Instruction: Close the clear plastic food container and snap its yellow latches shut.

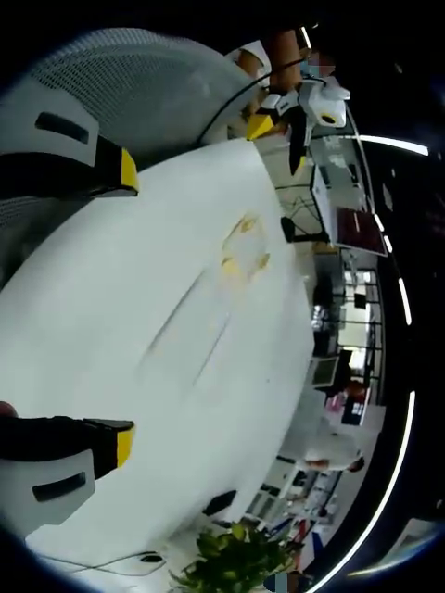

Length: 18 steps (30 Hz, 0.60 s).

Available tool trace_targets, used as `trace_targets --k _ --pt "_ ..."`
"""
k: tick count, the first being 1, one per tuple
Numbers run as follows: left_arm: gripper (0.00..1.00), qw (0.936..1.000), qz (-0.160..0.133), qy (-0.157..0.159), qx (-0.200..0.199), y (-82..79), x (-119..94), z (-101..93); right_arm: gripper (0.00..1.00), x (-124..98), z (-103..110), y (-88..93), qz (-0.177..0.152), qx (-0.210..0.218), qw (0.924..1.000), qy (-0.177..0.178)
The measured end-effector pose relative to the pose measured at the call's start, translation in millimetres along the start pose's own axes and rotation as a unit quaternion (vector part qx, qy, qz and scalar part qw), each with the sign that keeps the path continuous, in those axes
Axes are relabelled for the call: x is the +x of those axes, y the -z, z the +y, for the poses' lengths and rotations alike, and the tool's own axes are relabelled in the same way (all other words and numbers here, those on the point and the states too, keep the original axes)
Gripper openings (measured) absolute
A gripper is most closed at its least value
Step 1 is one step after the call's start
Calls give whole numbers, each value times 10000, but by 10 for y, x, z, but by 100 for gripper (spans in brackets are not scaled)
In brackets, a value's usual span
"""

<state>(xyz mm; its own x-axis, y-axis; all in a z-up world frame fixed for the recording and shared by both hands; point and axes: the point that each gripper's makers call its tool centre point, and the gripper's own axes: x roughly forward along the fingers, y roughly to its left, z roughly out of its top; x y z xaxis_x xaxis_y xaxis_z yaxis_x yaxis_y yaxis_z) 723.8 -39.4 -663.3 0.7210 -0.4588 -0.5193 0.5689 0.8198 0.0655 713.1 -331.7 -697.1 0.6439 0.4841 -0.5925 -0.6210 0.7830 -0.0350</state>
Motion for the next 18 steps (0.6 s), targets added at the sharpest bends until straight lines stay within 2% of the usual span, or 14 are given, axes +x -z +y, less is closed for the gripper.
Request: trace_targets --k 18 --pt "99 10000 -5 18 -12 4 -1 -5 98 -15 -12 -4 10 -22 10000 26"
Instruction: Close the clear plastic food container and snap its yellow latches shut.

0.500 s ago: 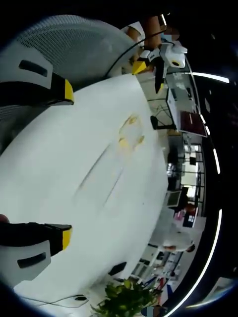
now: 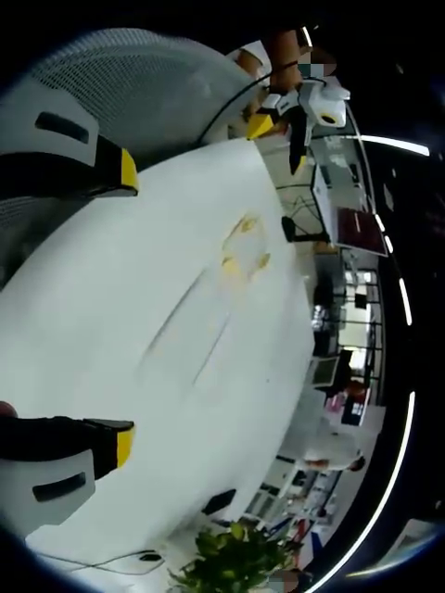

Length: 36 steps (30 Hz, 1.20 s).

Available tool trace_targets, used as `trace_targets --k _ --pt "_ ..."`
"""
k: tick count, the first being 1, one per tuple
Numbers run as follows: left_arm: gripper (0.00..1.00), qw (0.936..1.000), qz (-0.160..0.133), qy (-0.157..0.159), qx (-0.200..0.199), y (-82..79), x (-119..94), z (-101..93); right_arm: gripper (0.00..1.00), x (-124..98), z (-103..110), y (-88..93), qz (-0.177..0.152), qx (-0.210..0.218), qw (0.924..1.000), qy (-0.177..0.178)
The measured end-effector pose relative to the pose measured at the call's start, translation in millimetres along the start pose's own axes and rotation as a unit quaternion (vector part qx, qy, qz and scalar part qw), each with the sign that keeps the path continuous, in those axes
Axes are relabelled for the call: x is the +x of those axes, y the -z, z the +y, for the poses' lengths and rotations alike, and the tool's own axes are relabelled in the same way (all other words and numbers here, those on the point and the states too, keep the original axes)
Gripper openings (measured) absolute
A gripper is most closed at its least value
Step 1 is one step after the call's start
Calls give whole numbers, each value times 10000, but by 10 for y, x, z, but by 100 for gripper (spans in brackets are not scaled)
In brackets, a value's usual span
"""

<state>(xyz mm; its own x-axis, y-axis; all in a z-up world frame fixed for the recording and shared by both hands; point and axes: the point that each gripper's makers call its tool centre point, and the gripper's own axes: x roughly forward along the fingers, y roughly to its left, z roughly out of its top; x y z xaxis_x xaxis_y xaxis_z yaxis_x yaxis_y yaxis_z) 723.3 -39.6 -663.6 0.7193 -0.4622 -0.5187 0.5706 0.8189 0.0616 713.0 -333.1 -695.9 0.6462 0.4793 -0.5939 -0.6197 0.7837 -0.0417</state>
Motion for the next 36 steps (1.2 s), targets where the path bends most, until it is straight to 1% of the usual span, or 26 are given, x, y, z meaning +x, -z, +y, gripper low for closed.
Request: trace_targets --k 10,25,31,36 --pt "99 10000 -5 -20 -7 -2 -20 24 98 1 3 0 42 -42 10000 -4" --pt "99 10000 12 -1 19 -14 -10 65 98 13 -32 -63 64 -146 9999 -24" --pt "99 10000 42 74 -8 -8 7 66 96 10 1 -90 133 -246 9993 -233" --pt "99 9999 65 124 23 -18 16 85 95 15 -7 -126 120 -279 9991 -280"
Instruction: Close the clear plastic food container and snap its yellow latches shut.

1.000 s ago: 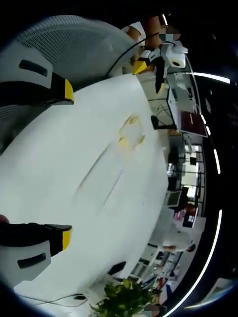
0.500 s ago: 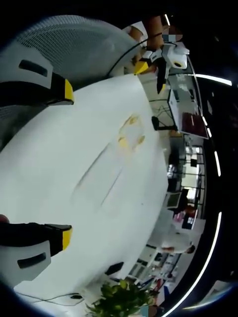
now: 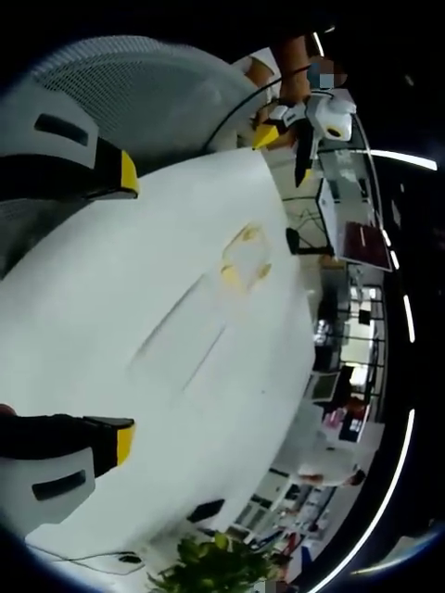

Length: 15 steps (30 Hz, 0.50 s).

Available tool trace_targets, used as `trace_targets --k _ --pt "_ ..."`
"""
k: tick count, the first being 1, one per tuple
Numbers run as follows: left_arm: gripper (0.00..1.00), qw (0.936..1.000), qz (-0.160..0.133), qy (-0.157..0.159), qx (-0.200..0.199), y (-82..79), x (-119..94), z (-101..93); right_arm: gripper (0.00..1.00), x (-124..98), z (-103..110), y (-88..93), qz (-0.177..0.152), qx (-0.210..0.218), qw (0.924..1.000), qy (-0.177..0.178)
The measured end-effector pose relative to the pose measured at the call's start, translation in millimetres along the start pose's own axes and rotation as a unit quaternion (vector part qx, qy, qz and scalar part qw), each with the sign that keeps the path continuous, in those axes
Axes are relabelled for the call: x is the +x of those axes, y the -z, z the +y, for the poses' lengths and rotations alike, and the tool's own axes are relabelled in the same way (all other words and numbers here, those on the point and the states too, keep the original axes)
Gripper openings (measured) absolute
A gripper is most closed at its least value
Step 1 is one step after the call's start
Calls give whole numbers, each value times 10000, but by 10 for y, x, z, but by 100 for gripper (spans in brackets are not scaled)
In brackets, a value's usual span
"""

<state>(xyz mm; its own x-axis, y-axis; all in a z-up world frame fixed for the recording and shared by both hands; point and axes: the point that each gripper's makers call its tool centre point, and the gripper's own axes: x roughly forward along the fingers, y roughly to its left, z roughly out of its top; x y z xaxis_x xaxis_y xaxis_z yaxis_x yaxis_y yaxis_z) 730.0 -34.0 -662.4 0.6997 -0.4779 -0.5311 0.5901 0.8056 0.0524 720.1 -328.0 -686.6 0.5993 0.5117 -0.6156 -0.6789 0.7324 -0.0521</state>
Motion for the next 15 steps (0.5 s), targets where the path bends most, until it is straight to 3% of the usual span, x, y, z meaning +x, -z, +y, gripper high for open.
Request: trace_targets --k 15 --pt "98 9999 -77 15 99 -127 50 154 92 32 -41 -131 -29 -87 9998 -173"
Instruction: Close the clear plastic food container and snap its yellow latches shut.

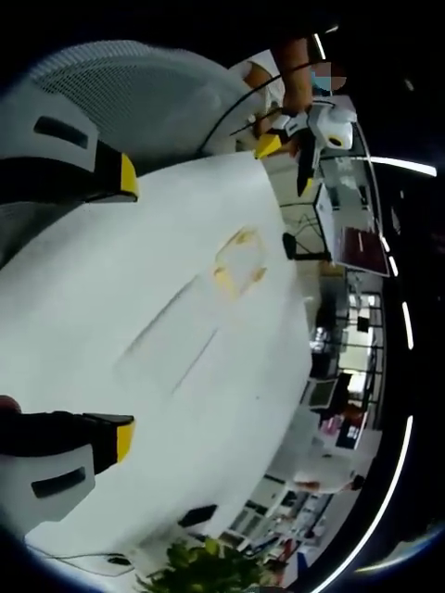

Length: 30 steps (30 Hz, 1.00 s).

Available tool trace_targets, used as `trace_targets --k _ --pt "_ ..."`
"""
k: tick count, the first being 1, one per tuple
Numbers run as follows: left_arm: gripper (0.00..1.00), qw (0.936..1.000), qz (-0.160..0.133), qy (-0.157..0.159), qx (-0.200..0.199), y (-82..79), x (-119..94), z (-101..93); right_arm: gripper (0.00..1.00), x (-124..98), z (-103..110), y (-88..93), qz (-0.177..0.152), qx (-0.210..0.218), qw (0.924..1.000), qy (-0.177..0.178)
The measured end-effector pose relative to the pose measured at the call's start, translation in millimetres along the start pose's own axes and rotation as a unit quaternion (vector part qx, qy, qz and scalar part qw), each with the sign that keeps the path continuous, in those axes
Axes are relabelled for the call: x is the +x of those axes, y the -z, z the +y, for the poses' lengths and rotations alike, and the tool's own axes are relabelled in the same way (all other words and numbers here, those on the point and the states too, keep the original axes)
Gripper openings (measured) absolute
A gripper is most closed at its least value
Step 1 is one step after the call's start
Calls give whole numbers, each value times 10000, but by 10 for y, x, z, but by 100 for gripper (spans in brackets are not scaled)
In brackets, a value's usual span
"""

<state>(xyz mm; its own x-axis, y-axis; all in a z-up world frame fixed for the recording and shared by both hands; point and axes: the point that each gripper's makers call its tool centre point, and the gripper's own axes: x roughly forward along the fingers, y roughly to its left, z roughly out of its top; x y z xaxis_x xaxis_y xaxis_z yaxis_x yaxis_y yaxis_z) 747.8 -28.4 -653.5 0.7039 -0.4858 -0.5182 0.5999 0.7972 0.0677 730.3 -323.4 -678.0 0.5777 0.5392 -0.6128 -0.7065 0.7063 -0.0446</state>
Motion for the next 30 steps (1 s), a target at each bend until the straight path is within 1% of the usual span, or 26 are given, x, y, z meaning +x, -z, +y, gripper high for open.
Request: trace_targets --k 5,17,22,30 --pt "97 10000 -1 21 56 -37 42 38 91 11 -15 -59 -10 -61 10000 -67" --pt "94 9997 97 89 197 -54 102 115 90 91 -76 -150 72 -329 9991 -253" --pt "92 9994 158 132 296 -73 122 171 88 134 -67 -141 208 -520 9976 -401" --pt "90 9985 249 197 435 -67 160 242 85 180 -87 -142 268 -588 9964 -553"
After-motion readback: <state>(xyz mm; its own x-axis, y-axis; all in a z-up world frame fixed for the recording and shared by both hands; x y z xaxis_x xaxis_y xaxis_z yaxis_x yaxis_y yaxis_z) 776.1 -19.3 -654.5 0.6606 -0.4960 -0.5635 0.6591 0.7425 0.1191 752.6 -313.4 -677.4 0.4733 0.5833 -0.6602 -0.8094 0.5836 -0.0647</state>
